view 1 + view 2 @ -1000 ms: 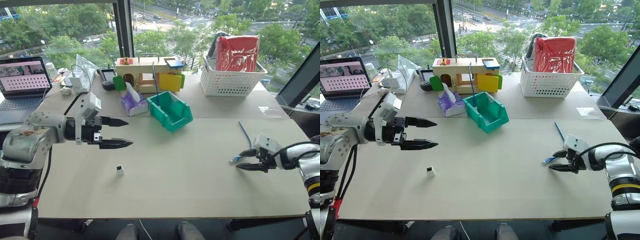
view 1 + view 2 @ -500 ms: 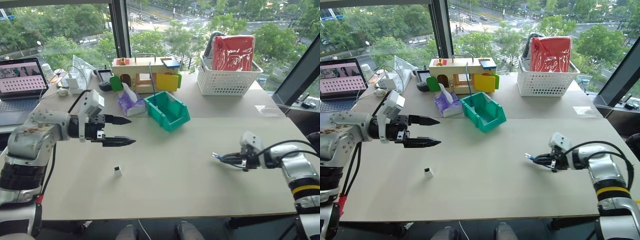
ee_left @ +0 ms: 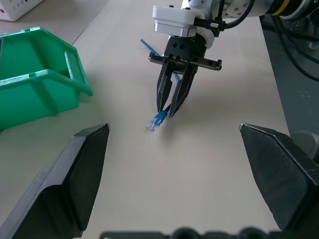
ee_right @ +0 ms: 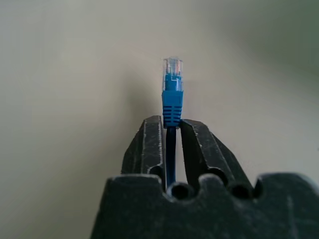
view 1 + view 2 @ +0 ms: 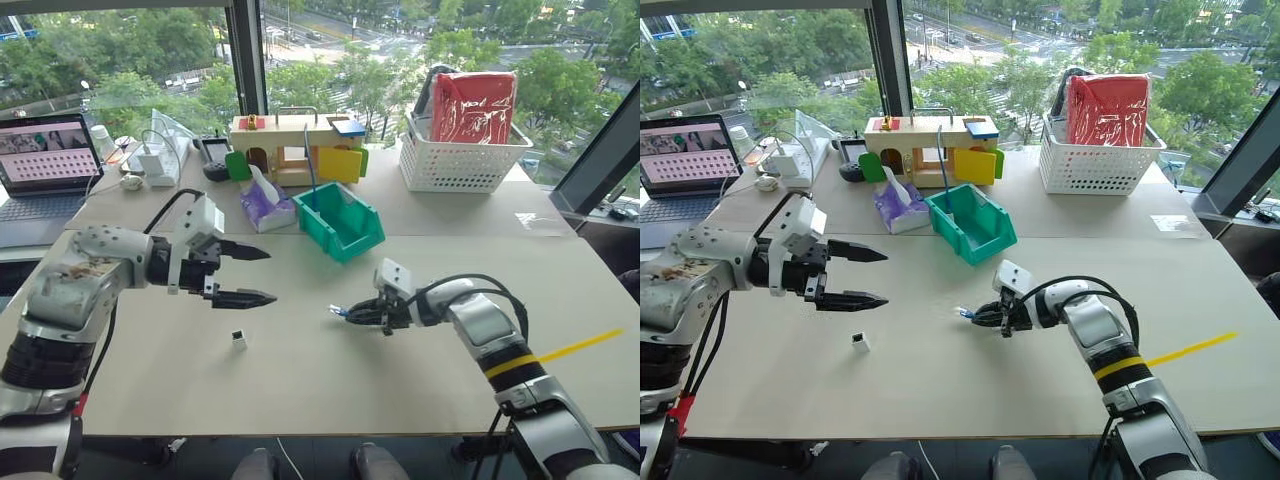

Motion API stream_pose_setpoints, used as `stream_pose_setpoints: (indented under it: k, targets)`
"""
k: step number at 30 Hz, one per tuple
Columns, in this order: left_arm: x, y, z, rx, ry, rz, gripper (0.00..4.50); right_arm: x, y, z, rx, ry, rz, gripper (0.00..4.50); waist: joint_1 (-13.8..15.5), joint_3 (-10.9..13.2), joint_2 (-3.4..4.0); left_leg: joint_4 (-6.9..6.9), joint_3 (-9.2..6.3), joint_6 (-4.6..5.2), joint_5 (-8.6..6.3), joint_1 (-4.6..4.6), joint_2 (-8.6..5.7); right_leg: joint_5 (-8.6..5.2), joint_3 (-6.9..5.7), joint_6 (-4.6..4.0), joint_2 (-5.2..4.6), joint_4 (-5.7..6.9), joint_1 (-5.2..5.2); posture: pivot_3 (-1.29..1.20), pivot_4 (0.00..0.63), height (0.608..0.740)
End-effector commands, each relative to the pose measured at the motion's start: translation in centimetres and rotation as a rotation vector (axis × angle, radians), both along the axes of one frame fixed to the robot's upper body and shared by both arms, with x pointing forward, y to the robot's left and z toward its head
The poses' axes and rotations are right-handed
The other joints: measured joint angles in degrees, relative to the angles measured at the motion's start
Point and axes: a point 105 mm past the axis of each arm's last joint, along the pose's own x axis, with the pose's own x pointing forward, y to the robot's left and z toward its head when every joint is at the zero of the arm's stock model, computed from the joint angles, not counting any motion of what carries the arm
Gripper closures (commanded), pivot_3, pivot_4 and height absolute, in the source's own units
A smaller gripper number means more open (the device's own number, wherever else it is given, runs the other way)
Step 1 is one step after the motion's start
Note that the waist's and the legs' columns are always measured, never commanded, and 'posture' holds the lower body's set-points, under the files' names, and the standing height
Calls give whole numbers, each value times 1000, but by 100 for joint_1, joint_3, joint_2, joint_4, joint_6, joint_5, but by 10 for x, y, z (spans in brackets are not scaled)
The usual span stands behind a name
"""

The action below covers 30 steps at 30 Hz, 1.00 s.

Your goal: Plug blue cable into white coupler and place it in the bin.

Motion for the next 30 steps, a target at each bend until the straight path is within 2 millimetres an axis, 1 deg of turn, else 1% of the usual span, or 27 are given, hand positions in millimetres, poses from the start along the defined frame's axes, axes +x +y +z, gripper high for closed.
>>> stream_pose_setpoints:
  k: [1,5,7,8,12,13,15,16,18,21,23,27,29,30]
  targets:
    - [3,-13,4,4,-60,-46,0,2,4,3,-22,-40,22,2020,26,0,0,2,0,0,0,-2,-1,-1,-1,0,-1,2,0,0,150,715]
    - [6,-23,-3,-14,-46,-81,0,1,-5,15,16,-56,-1,665,52,0,0,20,-1,0,0,-6,-1,-1,-1,1,-1,7,1,0,150,715]
    - [9,-26,-12,16,-49,-105,0,-5,-10,25,46,-49,-4,53,70,0,0,25,-2,0,0,-7,0,-1,-1,1,0,11,1,0,150,715]
    - [10,-27,-17,40,-56,-113,0,-9,-12,30,61,-50,-2,53,80,0,0,25,-2,0,0,-7,0,-1,-1,1,0,11,1,0,150,715]
    - [21,-38,-36,128,-58,-133,0,-14,-31,51,116,-78,-93,53,132,0,0,25,-3,0,-1,-8,-1,-1,-2,0,0,11,1,0,150,715]
    - [26,-41,-43,162,-64,-134,0,-16,-40,58,129,-97,-133,53,138,0,0,27,-3,1,-1,-8,0,-1,-2,0,0,11,1,0,150,715]
    - [36,-47,-56,211,-50,-135,0,-23,-56,82,229,-110,-231,53,188,0,0,30,-4,0,-1,-12,-2,-2,-2,0,-1,11,1,0,150,715]
    - [38,-50,-63,242,-42,-142,0,-29,-63,89,261,-105,-255,53,209,0,-1,31,-7,0,-1,-15,-4,-2,-3,1,-1,10,1,0,150,715]
    - [41,-54,-73,275,-33,-164,0,-40,-71,93,272,-99,-284,53,233,0,-1,33,-9,1,-1,-21,-5,-2,-3,2,-1,7,0,0,150,715]
    - [45,-58,-82,296,-21,-180,0,-49,-78,94,264,-94,-320,53,215,0,-1,32,-11,4,-3,-22,-4,-3,-3,1,1,3,0,0,150,715]
    - [50,-69,-87,305,-16,-189,0,-56,-83,96,286,-92,-353,53,205,1,-1,32,-13,4,-3,-22,-3,-4,-3,1,1,5,-1,0,150,715]
    - [61,-87,-93,327,4,-177,0,-67,-82,102,343,-74,-384,53,214,1,-2,42,-24,4,-3,-36,-7,-4,-6,2,1,5,-2,0,150,715]
    - [63,-91,-97,348,20,-177,0,-70,-80,103,355,-66,-395,53,199,1,-2,45,-27,4,-3,-39,-9,-5,-6,3,1,3,-1,0,150,715]
    - [64,-90,-100,370,38,-173,0,-73,-79,103,365,-54,-399,53,194,1,-2,44,-29,4,-3,-40,-10,-6,-6,4,1,3,-1,0,150,715]
